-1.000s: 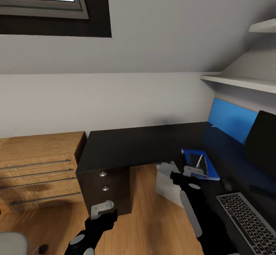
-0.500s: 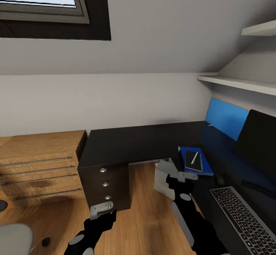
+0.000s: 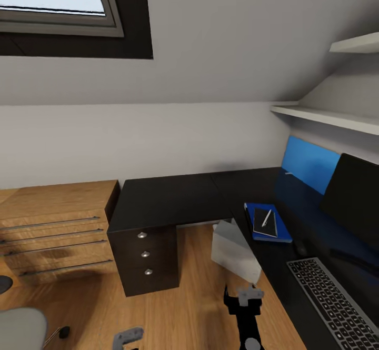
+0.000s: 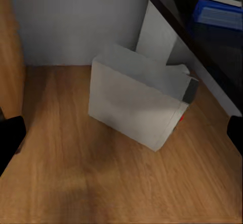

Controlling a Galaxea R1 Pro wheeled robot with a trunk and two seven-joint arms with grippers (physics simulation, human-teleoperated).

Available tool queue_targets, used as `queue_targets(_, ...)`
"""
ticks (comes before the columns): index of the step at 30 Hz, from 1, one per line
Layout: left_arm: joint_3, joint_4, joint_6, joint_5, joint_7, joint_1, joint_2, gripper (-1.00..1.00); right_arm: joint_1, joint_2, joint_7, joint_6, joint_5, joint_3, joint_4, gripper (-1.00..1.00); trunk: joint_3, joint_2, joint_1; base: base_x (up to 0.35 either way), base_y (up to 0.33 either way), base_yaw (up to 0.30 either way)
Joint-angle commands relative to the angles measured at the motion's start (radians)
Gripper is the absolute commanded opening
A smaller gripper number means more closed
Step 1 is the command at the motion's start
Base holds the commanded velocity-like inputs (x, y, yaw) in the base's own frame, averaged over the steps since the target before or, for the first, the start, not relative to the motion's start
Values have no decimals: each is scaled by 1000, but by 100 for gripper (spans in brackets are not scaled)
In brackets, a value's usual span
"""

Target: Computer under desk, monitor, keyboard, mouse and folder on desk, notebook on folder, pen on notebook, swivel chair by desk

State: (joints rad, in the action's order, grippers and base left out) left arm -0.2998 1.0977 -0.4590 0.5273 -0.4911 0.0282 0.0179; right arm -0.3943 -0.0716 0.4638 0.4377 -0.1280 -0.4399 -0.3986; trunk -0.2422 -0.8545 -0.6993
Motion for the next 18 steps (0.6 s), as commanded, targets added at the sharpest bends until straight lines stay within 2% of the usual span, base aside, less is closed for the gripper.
queue_targets(1,-3,-58,19,9,-10,1,2,100,-1,0,-3,68,-9,-16,101,100,2,6,4,0,0,0)
queue_targets(2,-3,-76,32,10,-9,1,2,100,-1,-1,-7,84,-9,-18,131,100,5,13,8,0,0,0)
queue_targets(3,-3,-137,88,10,-8,1,3,100,-1,-2,-17,120,-9,-21,212,100,8,20,11,0,0,7)
queue_targets(4,-4,-220,193,10,-8,1,2,100,-1,-1,-24,150,-10,-21,280,100,11,27,15,0,0,106)
queue_targets(5,-6,-252,233,11,-7,1,2,100,-1,-1,-25,161,-11,-21,298,100,14,34,19,0,0,138)
queue_targets(6,-11,-320,318,10,-7,1,1,100,-1,0,-27,186,-13,-20,328,100,18,41,23,0,0,185)
queue_targets(7,-15,-353,364,9,-6,1,0,100,-1,0,-27,201,-13,-20,339,100,21,48,27,0,0,202)
queue_targets(8,-29,-417,461,3,-6,1,0,100,-1,1,-26,234,-15,-18,356,100,24,55,31,0,0,229)
queue_targets(9,-39,-446,509,-3,-6,1,-1,100,-1,2,-26,251,-16,-18,362,100,27,62,34,0,0,239)
queue_targets(10,-61,-499,599,-19,-4,1,0,100,-1,6,-25,282,-19,-16,371,100,30,69,38,0,0,253)
queue_targets(12,-91,-570,689,-45,-2,1,-1,100,-1,12,-23,317,-34,-14,378,100,36,83,46,0,0,263)
queue_targets(13,-98,-591,707,-54,0,1,-2,100,-1,14,-23,325,-44,-13,379,100,40,90,50,0,0,270)
queue_targets(14,-112,-638,743,-72,12,1,-8,100,-1,17,-23,343,-84,-8,381,100,43,97,54,0,0,275)
queue_targets(16,-120,-670,765,-82,53,1,-17,100,-1,17,-23,365,-152,-4,380,100,49,111,61,0,0,278)
queue_targets(18,-123,-683,772,-85,103,1,-22,100,-1,15,-23,389,-192,-4,380,100,55,125,69,0,0,281)
